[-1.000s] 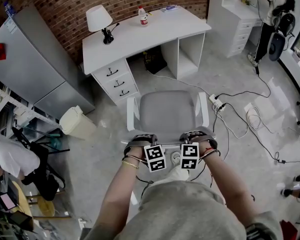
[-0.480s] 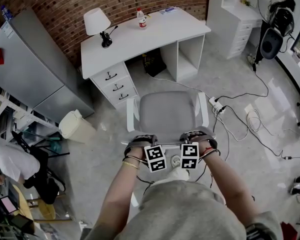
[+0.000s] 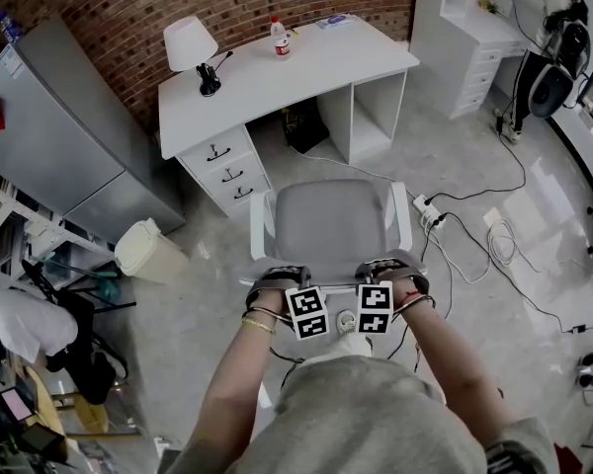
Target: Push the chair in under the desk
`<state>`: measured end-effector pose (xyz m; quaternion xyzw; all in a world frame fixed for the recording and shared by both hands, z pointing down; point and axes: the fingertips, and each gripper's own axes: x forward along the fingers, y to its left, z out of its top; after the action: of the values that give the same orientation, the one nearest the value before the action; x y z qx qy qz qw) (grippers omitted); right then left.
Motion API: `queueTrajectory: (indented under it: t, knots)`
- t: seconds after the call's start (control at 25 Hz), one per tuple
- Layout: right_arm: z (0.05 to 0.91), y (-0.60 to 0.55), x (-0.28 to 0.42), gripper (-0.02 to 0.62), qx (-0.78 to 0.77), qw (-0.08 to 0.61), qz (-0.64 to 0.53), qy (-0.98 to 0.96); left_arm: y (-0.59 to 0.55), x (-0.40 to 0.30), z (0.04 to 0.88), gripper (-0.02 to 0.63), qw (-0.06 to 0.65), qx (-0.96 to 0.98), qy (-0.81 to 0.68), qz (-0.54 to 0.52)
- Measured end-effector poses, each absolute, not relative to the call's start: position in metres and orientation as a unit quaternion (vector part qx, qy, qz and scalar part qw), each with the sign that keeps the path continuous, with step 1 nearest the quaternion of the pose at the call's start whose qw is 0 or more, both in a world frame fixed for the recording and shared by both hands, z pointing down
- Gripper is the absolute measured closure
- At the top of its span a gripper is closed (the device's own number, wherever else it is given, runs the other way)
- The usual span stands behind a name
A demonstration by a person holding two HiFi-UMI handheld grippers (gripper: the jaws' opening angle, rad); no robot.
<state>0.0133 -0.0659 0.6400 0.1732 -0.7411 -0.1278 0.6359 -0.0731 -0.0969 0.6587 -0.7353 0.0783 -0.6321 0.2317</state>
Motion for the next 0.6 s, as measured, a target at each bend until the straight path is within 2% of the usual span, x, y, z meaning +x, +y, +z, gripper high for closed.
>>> queueTrajectory:
  t: [0.6]
  knots:
    - [0.641, -0.088, 0.022, 0.581, 0.168, 0.638, -0.121, -0.742, -0.119, -0.065, 0.659, 0.592, 0.23, -0.735, 0.08, -0.633]
